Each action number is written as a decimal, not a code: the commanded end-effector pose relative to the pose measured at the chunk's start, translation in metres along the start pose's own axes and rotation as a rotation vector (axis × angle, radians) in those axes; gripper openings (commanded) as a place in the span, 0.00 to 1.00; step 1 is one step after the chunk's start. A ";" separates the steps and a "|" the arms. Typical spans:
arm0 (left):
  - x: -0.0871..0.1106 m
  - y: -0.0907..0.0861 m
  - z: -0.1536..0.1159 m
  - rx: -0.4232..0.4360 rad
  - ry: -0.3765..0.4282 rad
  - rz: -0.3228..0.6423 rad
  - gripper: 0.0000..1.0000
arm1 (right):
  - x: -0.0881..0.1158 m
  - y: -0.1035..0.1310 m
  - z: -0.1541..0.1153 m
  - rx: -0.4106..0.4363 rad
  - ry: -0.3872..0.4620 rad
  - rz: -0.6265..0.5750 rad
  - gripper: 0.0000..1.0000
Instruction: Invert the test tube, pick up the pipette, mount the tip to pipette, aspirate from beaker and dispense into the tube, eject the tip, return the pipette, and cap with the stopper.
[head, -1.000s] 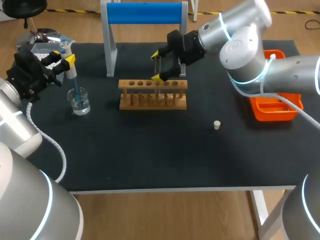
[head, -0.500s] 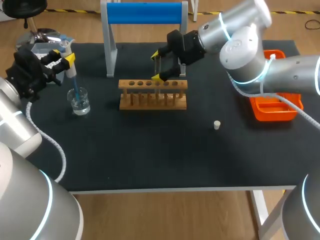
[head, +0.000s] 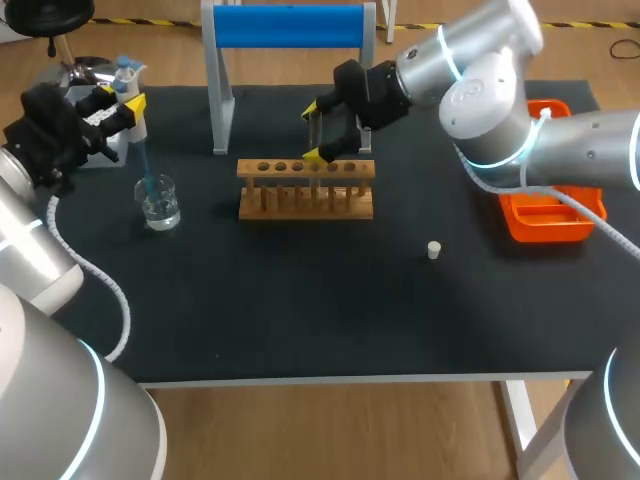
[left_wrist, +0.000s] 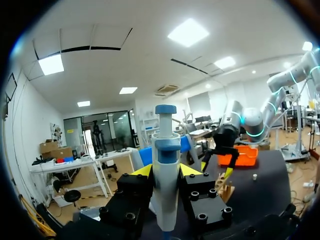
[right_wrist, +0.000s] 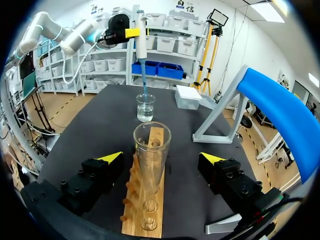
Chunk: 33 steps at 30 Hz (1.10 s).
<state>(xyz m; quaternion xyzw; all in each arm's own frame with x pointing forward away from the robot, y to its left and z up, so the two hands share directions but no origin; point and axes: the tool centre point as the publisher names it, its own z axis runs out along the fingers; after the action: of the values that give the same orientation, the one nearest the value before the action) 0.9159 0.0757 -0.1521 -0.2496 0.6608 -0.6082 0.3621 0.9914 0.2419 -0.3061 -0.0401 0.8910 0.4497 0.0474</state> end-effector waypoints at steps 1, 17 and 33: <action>0.004 -0.013 0.003 0.000 -0.007 0.007 0.00 | -0.001 0.000 -0.001 0.003 0.004 0.000 1.00; 0.026 -0.115 0.058 -0.036 0.102 -0.006 0.00 | -0.001 0.000 -0.001 0.003 0.004 0.000 1.00; 0.062 -0.166 0.142 -0.115 0.254 -0.135 0.00 | -0.001 0.000 -0.001 0.003 0.004 0.000 1.00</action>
<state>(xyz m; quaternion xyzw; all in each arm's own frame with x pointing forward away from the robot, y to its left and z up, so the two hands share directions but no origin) 0.9470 -0.0632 -0.0067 -0.2249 0.6801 -0.6562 0.2371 0.9914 0.2421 -0.3063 -0.0400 0.8911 0.4496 0.0474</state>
